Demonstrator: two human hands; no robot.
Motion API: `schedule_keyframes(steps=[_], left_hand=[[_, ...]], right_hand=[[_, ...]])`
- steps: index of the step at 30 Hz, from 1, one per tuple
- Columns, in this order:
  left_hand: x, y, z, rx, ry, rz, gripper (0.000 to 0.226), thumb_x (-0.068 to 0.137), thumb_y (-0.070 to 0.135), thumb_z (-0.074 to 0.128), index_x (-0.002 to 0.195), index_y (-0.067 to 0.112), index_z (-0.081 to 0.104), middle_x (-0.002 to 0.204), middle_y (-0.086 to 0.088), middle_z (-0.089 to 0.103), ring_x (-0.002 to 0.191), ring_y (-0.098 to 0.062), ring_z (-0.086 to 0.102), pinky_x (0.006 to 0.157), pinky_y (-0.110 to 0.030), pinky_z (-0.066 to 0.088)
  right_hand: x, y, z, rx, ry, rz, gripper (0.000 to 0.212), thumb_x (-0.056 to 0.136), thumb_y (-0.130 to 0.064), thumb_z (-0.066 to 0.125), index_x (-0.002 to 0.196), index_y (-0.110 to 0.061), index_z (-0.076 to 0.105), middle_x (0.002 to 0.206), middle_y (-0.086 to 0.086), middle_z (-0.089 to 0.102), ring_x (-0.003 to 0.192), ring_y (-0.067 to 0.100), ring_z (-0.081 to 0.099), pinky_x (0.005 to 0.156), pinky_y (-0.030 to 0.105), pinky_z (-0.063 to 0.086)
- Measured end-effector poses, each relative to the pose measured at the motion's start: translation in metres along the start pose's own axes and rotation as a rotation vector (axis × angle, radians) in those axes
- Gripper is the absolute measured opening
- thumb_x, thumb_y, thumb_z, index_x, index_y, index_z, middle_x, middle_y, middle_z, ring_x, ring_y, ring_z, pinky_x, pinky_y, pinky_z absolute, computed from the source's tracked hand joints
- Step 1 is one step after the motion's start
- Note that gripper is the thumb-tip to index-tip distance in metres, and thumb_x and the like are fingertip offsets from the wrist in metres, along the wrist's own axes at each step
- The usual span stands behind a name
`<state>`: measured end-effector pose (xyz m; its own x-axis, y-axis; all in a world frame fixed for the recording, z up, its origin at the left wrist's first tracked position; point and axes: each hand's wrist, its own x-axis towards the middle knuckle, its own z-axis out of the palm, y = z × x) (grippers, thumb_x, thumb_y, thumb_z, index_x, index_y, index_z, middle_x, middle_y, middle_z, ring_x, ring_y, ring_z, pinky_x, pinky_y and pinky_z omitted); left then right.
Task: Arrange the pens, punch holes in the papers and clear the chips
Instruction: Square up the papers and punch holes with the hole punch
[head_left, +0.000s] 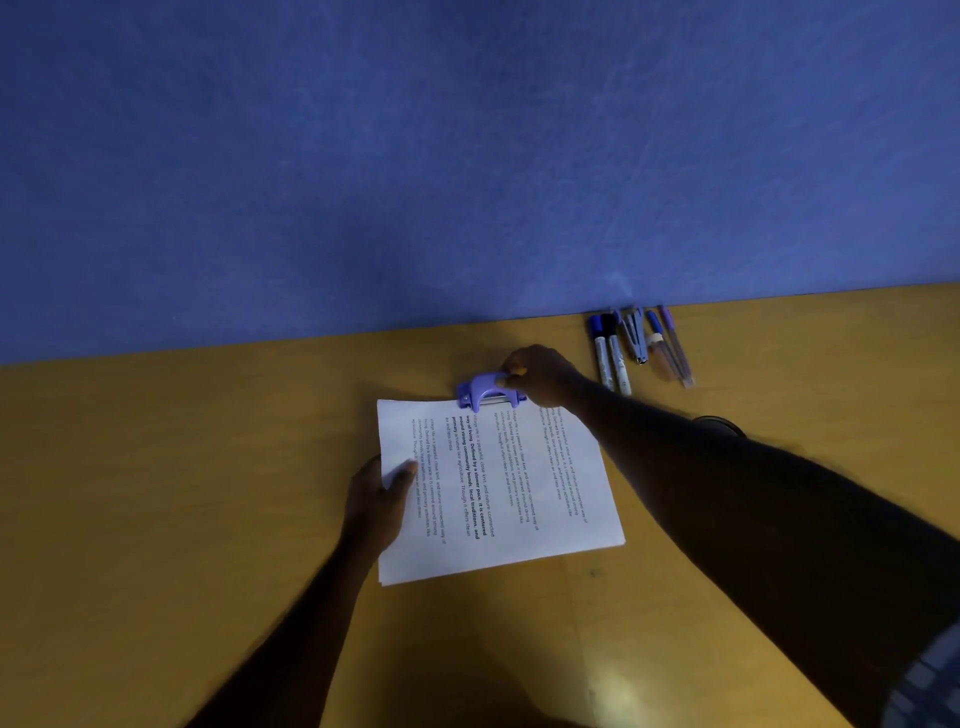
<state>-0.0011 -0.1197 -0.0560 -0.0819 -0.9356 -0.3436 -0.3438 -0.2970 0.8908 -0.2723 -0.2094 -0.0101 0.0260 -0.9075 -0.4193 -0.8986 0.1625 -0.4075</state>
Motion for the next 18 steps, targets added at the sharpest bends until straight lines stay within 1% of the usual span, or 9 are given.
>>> schedule_keyframes(steps=[5,10,13,16,18], left_hand=[[-0.006,-0.005,-0.005,0.013,-0.005,0.019,0.008,0.094,0.023,0.06,0.099,0.019,0.064,0.08,0.002,0.071,0.064,-0.008,0.068,0.05,-0.017,0.052],[-0.016,-0.011,-0.009,0.019,0.002,0.015,0.009,0.094,0.023,0.059,0.098,0.018,0.065,0.08,-0.002,0.07,0.064,-0.008,0.068,0.051,-0.016,0.051],[-0.023,-0.015,-0.012,0.019,0.011,0.005,0.011,0.094,0.024,0.059,0.101,0.017,0.065,0.081,-0.004,0.071,0.066,-0.009,0.069,0.052,-0.016,0.051],[-0.03,-0.019,-0.013,0.012,0.034,-0.022,0.012,0.094,0.024,0.059,0.102,0.017,0.065,0.082,-0.003,0.071,0.067,-0.01,0.069,0.052,-0.017,0.05],[-0.034,-0.02,-0.014,0.004,0.047,-0.039,0.01,0.094,0.025,0.06,0.1,0.018,0.065,0.081,-0.003,0.071,0.067,-0.009,0.069,0.052,-0.016,0.05]], right_hand=[[0.001,-0.002,-0.001,-0.003,-0.019,0.002,0.035,0.095,-0.035,0.058,0.113,-0.008,0.068,0.107,0.012,0.067,0.101,0.027,0.06,0.09,0.043,0.051],[-0.003,-0.005,-0.001,0.025,0.01,0.005,0.035,0.095,-0.033,0.059,0.112,-0.005,0.069,0.109,0.014,0.068,0.1,0.028,0.061,0.09,0.043,0.052],[-0.007,-0.005,0.001,0.061,0.045,0.015,0.035,0.094,-0.032,0.06,0.115,-0.005,0.068,0.115,0.014,0.067,0.104,0.029,0.061,0.089,0.041,0.05],[-0.017,-0.003,0.006,0.248,0.144,0.062,0.03,0.095,-0.022,0.058,0.121,-0.007,0.063,0.125,0.012,0.063,0.111,0.029,0.059,0.092,0.038,0.048],[-0.032,-0.002,0.011,0.32,0.284,0.072,0.025,0.097,-0.018,0.053,0.117,-0.01,0.065,0.125,0.009,0.063,0.112,0.025,0.058,0.095,0.038,0.048]])
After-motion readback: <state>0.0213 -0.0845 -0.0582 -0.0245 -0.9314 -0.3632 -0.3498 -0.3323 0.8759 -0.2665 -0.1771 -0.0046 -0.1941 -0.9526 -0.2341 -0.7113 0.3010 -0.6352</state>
